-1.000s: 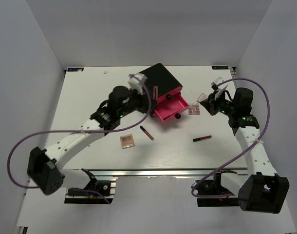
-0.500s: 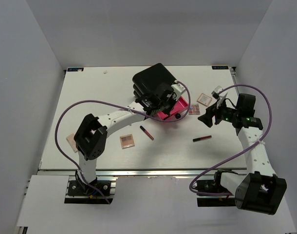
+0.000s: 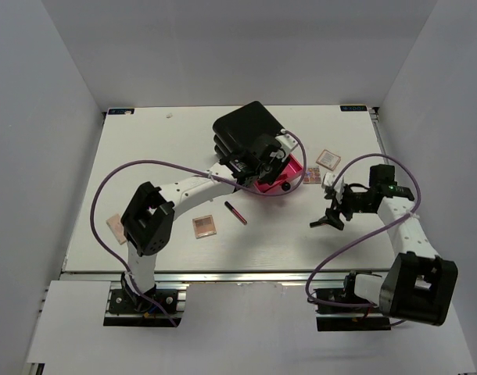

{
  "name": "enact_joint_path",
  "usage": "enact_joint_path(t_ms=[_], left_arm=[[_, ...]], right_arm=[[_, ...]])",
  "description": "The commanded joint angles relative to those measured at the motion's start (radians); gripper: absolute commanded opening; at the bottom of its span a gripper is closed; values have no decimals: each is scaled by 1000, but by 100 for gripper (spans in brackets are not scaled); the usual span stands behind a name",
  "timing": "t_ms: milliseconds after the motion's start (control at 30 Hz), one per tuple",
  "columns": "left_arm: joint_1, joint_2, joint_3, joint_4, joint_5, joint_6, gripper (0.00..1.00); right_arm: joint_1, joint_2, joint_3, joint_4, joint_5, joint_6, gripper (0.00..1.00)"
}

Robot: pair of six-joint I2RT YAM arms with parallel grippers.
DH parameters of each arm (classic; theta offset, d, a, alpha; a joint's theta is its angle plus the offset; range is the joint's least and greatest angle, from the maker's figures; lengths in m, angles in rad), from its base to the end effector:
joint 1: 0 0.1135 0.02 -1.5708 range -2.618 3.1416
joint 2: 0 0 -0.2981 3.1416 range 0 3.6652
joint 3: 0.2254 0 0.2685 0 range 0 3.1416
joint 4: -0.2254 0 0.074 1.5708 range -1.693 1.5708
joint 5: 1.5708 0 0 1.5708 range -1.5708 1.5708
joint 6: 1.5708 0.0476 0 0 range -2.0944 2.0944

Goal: Organize the makeup

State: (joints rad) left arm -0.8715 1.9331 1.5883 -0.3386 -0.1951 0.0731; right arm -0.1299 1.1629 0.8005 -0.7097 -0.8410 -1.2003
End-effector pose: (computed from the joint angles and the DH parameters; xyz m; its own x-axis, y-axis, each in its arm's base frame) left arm 0.3198 -0.3659 0.2841 -0.3576 0.5365 -0.7644 0.6820 0.7092 0.1787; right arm 0.2211 0.0069 0.2576 -0.0663 -0.6181 -0.7833 -0.9084 0.3621 -0.2088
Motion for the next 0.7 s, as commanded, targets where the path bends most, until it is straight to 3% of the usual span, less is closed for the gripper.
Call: enact_joint_path(t_ms=[0,33,167,233,267,333,367,400,500,567,667], left_arm=[[-11,-54,45,9,9,-35,56],[-9,-60,61,1,11,-48,54],[-8,-126,90,-34,-45,-246,7],[-1,-172,35,-37,-64,-333,4],[11,-201,-2,-30,-66,-423,5],[32,-313,-147,15,-64,-522,17],[63,-403,-209,70,-52,-626,42],[86,-404,-275,104,-40,-681,49],[184,-600,-551,275,12,-886,69],[250,-712,-699,328,51,-994,71],[272,-773,-755,323,33,-1039,72]], right_arm=[[-2,58,-20,-244,22,-521,83],[3,70,-24,-240,78,-548,83],[15,142,-50,-217,233,-679,82],[19,182,-57,-192,267,-697,82],[24,193,-58,-179,273,-694,82],[48,219,-67,-105,295,-645,80],[64,234,-70,-56,305,-630,80],[72,241,-72,-56,310,-608,80],[99,282,-64,19,325,-541,80],[110,303,-49,52,333,-503,79],[125,339,-26,64,342,-484,78]])
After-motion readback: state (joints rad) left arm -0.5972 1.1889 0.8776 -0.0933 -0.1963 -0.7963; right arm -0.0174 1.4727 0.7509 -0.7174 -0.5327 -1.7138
